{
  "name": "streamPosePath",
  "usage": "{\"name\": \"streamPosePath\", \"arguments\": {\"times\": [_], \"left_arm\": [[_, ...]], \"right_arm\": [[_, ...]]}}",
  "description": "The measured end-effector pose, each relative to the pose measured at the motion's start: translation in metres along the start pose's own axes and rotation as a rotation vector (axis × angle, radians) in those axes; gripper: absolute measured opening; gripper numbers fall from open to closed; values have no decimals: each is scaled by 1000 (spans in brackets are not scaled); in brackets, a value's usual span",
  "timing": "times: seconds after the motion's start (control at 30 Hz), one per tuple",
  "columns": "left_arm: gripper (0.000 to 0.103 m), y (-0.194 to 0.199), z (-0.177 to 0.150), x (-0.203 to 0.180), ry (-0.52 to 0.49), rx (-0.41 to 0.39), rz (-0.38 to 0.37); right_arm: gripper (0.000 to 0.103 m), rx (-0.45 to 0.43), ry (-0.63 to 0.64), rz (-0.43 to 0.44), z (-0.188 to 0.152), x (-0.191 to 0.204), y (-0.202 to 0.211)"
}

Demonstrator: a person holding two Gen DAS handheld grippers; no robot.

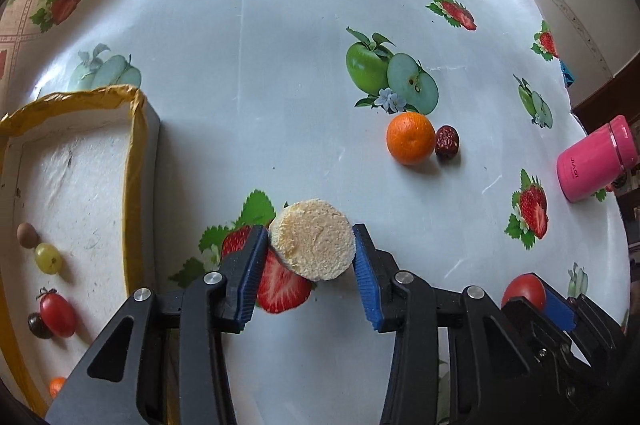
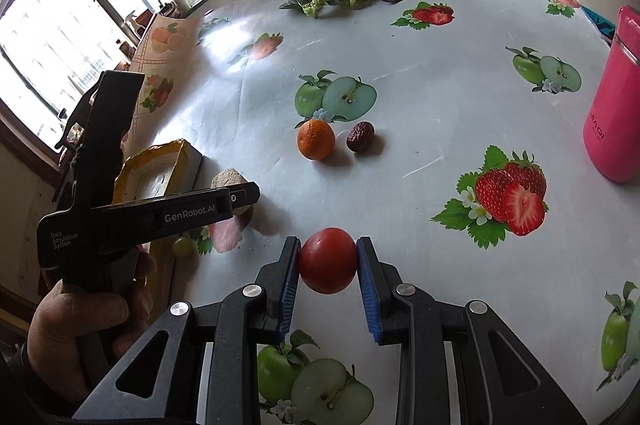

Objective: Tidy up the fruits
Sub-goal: 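Carry the beige slice and red tomato with both tools over the tray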

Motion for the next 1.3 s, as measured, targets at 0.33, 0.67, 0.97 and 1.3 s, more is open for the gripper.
{"name": "streamPosePath", "arguments": {"times": [0.33,0.67,0.97,1.3], "left_arm": [[40,49,-51,38,51,-51,20],[40,65,-82,86,108,-60,56],[40,72,-93,122,150,-71,81],[40,70,-99,148,184,-67,100]], "right_arm": [[29,14,66,16,-20,42,8],[29,51,150,53,-42,95,-3],[29,91,210,80,-55,135,-21],[29,135,250,102,-67,161,-41]]}}
Point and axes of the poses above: each gripper's, at about its wrist camera, not at the fingertips, and y roughly against the way its jaws point, x to its left, z to its top, the point moved 9 cm from there along -y, roughly the way its jaws point, and after that the axes turned 14 degrees about z, right-handed, at the moved point
